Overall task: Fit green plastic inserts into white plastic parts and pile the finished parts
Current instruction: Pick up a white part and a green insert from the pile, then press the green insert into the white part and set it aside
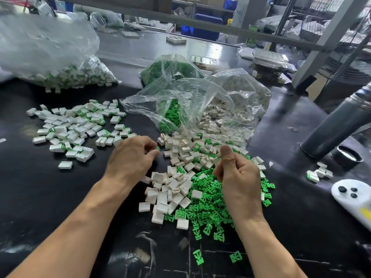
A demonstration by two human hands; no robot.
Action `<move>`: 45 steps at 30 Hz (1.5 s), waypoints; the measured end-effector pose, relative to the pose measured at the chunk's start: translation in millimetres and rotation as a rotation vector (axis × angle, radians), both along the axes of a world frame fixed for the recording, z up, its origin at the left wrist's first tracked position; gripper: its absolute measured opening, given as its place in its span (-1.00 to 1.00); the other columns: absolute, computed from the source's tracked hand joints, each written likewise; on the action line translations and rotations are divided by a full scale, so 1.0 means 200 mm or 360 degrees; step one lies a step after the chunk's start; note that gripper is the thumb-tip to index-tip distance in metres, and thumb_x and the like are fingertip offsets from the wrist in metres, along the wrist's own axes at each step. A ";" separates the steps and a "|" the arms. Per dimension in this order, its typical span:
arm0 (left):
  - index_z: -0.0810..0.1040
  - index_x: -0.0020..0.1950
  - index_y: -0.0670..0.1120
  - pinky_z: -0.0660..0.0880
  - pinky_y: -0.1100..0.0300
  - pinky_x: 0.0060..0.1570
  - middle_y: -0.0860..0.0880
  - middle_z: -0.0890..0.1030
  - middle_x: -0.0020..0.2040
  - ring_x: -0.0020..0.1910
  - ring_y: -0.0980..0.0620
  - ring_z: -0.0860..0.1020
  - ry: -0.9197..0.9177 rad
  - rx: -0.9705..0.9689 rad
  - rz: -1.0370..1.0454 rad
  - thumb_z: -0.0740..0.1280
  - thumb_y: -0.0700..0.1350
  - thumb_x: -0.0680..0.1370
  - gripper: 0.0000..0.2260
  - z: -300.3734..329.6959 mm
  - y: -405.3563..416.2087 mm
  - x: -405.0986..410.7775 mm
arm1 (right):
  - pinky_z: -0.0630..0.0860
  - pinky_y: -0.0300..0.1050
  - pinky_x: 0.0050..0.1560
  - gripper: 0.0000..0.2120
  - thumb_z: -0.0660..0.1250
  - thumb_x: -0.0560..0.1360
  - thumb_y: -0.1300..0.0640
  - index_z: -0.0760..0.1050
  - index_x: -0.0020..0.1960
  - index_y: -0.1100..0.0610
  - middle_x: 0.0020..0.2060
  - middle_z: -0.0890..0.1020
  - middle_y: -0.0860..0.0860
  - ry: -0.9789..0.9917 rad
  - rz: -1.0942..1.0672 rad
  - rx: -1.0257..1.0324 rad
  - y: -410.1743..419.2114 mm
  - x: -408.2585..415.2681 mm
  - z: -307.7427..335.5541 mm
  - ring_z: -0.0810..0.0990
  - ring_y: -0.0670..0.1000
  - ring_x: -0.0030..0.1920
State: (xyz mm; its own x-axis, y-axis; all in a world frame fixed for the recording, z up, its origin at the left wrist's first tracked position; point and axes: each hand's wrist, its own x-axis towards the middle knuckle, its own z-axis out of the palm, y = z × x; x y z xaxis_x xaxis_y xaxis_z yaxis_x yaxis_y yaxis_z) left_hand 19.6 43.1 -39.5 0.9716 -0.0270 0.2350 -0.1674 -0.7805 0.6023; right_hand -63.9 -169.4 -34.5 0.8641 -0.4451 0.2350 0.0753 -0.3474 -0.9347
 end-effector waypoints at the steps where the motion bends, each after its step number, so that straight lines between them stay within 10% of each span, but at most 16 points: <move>1: 0.70 0.05 0.07 0.53 0.10 0.09 0.08 0.67 -0.03 0.01 0.05 0.59 0.0007 -0.0019 -0.0011 0.47 0.04 0.55 -0.88 -0.01 -0.01 0.01 | 0.38 -0.15 -0.41 -0.43 0.21 0.65 -0.25 0.50 -0.38 0.10 -0.45 0.54 0.13 -0.0010 0.0014 -0.0013 0.00 0.00 0.00 0.41 -0.03 -0.47; 12: 0.67 0.19 -0.10 0.47 -0.01 0.19 -0.11 0.66 0.17 0.17 -0.15 0.58 -0.0128 0.0079 0.0270 0.43 -0.12 0.58 -0.80 -0.06 0.03 0.07 | 0.37 -0.07 -0.30 -0.63 0.25 0.67 -0.12 0.61 -0.17 0.07 -0.37 0.60 -0.05 0.0013 -0.0064 0.0076 -0.04 0.01 0.00 0.45 -0.03 -0.37; 22: 0.23 0.64 0.02 0.08 -0.03 0.62 0.04 0.22 0.64 0.62 0.05 0.15 0.0225 0.0043 -0.0430 0.17 -0.33 0.63 -0.42 -0.03 -0.08 0.03 | 0.37 -0.11 -0.36 -0.69 0.30 0.66 -0.07 0.61 -0.15 0.07 -0.41 0.57 -0.05 0.0090 0.0004 -0.0012 -0.05 0.01 0.00 0.44 -0.05 -0.41; 31: 0.59 0.27 0.04 0.54 0.14 0.19 0.17 0.58 0.06 0.07 0.19 0.57 0.0143 -0.0276 -0.0403 0.14 -0.36 0.63 -0.59 0.00 -0.08 0.00 | 0.37 -0.24 -0.36 -0.71 0.30 0.67 -0.06 0.62 -0.13 0.05 -0.41 0.58 -0.11 0.0119 0.0022 -0.0009 -0.05 0.00 0.01 0.47 -0.13 -0.41; 45: 0.61 -0.03 0.21 0.52 0.21 0.03 0.24 0.52 -0.03 -0.09 0.25 0.51 0.0152 -0.0161 -0.0483 0.44 -0.02 0.58 -0.90 0.03 -0.09 -0.10 | 0.45 -0.29 -0.35 -0.73 0.35 0.61 -0.14 0.61 -0.14 0.00 -0.32 0.65 -0.12 0.0123 0.0089 -0.0154 -0.03 -0.01 0.00 0.54 -0.18 -0.34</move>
